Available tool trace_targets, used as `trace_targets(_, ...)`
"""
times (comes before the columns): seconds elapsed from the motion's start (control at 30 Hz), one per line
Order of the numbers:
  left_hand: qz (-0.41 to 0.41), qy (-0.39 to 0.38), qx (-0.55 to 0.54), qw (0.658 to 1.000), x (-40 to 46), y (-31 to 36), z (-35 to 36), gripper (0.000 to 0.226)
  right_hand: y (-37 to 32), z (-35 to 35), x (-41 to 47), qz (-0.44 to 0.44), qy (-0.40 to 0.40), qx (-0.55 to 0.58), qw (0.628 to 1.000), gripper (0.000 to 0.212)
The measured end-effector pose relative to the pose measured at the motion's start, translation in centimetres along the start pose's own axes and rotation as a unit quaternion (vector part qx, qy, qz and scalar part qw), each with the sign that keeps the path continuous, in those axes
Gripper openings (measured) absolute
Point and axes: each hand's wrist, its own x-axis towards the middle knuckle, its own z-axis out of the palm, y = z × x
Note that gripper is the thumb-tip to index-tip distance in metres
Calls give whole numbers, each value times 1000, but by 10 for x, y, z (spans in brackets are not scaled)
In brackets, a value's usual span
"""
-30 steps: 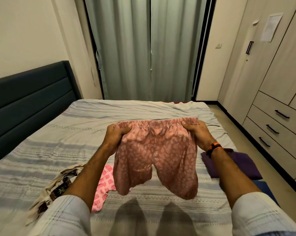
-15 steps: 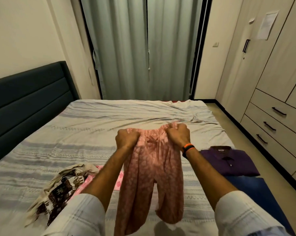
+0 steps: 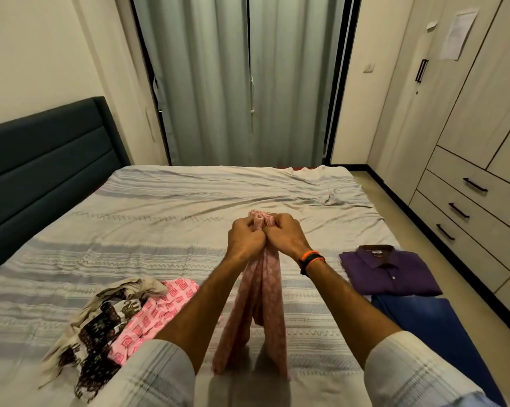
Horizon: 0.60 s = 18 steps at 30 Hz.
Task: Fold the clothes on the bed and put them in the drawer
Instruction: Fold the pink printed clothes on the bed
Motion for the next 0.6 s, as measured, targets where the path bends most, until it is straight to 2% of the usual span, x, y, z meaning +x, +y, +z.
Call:
trace_targets(0.07, 9, -56, -23, 998, -2, 1, 1, 34, 0, -1, 0, -6, -31, 7, 999, 21)
trace_targets(0.17, 8, -139, -25, 990, -6, 2, -1, 51, 4, -1, 1, -21, -61, 26, 998, 12)
trace_targets(0.2, 1, -164, -29, 986, -6, 0, -2, 58, 5, -1, 2, -31, -72, 32, 996, 14)
trace_targets(0.3, -31, -219, -52, 974, -8, 1, -7, 68, 9, 0, 2, -55, -85, 27, 994, 37)
trace_targets(0.37, -41, -244, -62, 967, -7, 0, -10, 71, 12, 1, 2, -58, -71, 24, 996, 40)
trace_targets(0.5, -33, -258, -24, 965, -7, 1, -11, 60, 17, 4, 5, -69, -5, -20, 997, 17)
trace_targets(0.57, -28, -207, -36, 977, -10, 0, -10, 50, 24, 4, 10, -38, 26, 5, 999, 7)
trace_targets(0.6, -35, -147, -56, 987, -10, -2, -11, 45, 27, 2, 12, -19, 29, 36, 999, 5)
